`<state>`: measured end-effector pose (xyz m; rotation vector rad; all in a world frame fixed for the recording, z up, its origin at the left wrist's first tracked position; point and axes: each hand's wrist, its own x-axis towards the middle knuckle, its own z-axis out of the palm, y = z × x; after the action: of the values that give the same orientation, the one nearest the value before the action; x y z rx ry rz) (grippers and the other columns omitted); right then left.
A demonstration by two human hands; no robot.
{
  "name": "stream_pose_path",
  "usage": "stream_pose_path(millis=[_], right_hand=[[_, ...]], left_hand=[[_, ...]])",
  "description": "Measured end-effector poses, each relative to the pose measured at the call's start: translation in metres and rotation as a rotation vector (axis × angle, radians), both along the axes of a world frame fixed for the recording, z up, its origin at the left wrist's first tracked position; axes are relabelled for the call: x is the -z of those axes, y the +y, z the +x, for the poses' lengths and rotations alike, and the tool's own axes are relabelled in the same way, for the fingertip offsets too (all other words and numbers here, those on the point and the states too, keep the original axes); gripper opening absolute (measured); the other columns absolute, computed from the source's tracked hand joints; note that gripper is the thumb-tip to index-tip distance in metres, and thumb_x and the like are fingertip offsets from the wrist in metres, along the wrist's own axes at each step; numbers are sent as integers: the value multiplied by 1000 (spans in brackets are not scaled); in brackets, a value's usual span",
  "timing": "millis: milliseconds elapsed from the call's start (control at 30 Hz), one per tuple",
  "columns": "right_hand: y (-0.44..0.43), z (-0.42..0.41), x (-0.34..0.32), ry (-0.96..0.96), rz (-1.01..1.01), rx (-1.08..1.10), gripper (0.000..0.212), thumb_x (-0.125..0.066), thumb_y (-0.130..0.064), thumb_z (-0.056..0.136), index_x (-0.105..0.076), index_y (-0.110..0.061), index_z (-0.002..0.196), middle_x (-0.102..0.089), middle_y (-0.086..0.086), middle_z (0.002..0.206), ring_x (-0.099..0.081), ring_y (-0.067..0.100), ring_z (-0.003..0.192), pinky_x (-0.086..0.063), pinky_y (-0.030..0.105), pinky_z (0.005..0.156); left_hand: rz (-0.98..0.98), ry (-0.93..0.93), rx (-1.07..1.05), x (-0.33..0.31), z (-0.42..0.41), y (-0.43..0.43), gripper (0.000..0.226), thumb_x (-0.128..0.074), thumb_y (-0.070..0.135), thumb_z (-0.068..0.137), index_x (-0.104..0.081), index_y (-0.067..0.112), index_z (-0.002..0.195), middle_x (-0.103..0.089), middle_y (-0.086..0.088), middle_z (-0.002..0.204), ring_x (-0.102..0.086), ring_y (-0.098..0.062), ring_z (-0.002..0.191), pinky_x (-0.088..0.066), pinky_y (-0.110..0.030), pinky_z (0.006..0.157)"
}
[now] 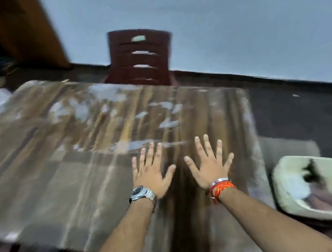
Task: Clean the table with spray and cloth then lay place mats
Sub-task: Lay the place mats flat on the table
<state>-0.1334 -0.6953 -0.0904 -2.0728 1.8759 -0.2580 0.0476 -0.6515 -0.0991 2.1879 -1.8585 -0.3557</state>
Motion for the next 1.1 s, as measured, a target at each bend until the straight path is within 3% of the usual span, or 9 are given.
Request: stream_pose_path(millis=[267,600,767,1100], right_hand=[[7,-226,-26,-8,5,361,70,-26,-67,93,-3,-39,153,10,-14,161,16,25,147,8,62,112],[25,-471,-4,48,17,354,71,-34,-58,94,-7,-30,154,3,-10,162,9,24,148,6,55,116],[4,-538,5,64,17,273,71,-34,-53,96,-7,-23,155,0,-6,162,4,22,149,1,48,119],[-83,-582,47,118,126,90,70,-30,-51,98,-9,-15,155,-5,-1,162,-1,18,149,-4,43,120]], left_hand=[[34,19,325,-13,-195,-37,76,-30,63,97,4,34,158,4,9,167,-2,-18,154,2,-45,123],[103,-92,479,-5,-453,-53,78,-30,62,97,2,27,159,2,4,167,-4,-21,154,0,-45,123],[144,-124,422,-2,-512,-64,80,-32,61,97,1,22,159,1,3,167,-6,-22,154,-2,-45,123],[220,-138,319,26,-564,-163,77,-29,60,98,-3,20,159,0,1,168,-7,-23,154,-3,-46,123]])
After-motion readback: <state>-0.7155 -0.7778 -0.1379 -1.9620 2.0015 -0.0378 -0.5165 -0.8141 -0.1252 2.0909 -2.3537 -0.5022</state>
